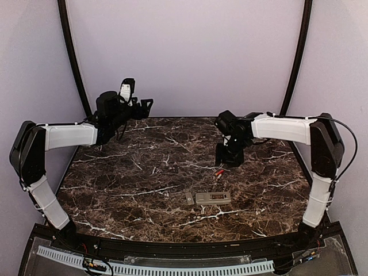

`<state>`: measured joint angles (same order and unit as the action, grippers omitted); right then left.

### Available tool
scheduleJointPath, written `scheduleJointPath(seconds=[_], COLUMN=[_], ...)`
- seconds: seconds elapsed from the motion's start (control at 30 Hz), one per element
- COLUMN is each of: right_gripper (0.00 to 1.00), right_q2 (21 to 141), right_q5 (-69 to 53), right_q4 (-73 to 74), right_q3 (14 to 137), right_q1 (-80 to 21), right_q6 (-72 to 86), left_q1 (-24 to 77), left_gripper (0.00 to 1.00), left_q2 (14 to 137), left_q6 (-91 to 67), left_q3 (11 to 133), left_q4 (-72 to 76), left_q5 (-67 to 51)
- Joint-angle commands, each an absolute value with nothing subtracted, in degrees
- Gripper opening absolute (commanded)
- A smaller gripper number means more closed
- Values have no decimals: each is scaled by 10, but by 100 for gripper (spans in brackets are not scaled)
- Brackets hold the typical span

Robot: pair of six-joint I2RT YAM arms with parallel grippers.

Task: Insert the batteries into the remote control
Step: Adjust the battery at the center of the board.

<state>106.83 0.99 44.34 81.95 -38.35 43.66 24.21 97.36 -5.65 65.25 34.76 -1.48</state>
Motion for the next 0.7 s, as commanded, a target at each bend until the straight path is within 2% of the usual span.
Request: scheduleJointPath(seconds=[0.0,0.27,0.67], right_gripper=[50,50,41], right_q2=[1105,1155,1181], right_q5=[28,37,32], right_q4=[512,498,486], right_q3=[857,865,863], right_q1=[-396,-416,-417], right_q6=[458,457,440], left_q1=[235,234,233], left_gripper=[79,79,79], left_q2=[965,963,957], left_q6=[-67,-64,-57], left_q3=[645,644,642], left_q4=[365,365,364], left_q5=[-28,-29,-27])
